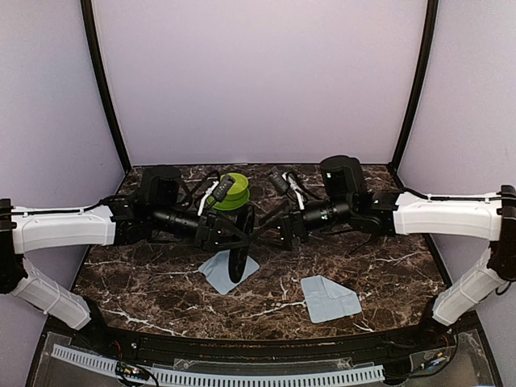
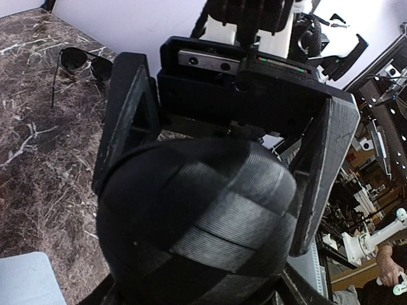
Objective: Organize the sunglasses
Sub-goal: Pass from the left arm to the right
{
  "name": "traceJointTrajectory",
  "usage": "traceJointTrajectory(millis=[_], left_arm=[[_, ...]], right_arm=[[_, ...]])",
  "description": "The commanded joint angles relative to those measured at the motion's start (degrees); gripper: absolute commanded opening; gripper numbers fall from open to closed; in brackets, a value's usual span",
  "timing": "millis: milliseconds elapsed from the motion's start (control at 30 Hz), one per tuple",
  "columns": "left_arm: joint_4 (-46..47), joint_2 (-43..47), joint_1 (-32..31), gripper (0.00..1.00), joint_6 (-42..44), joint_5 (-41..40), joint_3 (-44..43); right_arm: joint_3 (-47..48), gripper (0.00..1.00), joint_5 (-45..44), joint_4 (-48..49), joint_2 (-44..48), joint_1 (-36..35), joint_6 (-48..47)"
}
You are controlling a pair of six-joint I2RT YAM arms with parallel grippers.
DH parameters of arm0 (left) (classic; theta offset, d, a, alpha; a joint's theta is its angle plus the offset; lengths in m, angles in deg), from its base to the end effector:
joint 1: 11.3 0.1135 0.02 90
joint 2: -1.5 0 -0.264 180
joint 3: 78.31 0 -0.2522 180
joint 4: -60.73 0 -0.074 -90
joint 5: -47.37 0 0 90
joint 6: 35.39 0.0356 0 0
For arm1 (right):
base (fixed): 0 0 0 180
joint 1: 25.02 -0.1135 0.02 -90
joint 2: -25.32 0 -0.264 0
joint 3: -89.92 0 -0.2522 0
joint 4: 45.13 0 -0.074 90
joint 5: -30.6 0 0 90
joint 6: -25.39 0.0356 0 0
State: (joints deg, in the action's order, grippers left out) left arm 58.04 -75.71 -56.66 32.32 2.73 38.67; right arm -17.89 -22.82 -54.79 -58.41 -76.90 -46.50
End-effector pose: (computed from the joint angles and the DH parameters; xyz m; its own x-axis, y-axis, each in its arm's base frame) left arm 0.1933 -0.2318 0.2804 -0.5599 0.1877 -0.8070 0.8279 0.0869 -0.5541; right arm 0.1894 0.2758 0.2884 -0.5152 -0.2522 -0.8191 -0.8571 0.1441 0.4946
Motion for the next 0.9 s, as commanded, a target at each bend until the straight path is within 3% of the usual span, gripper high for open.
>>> traceJointTrajectory(millis=[0, 300, 633, 867], left_arm=[[5.0, -1.0, -0.8, 0.14, -0.7, 4.3, 0.8], [6.5, -2.5, -2.0, 0.15, -1.1, 5.6, 0.8], [6.4, -3.8, -2.2, 0.16, -1.3, 5.1, 0.6], [9.6, -3.6, -2.2, 0.25, -3.4, 4.4, 1.8]], right_arm=[[2.1, 0.99, 5.4, 6.7, -1.3, 0.6, 2.7], [0.6, 0.88, 6.8, 13.4, -2.8, 1.5, 8.4], [-1.2, 0.56, 7.6, 17.5, -4.0, 1.6, 12.3], [-2.2, 0.35, 6.4, 17.3, -2.7, 2.9, 12.7]])
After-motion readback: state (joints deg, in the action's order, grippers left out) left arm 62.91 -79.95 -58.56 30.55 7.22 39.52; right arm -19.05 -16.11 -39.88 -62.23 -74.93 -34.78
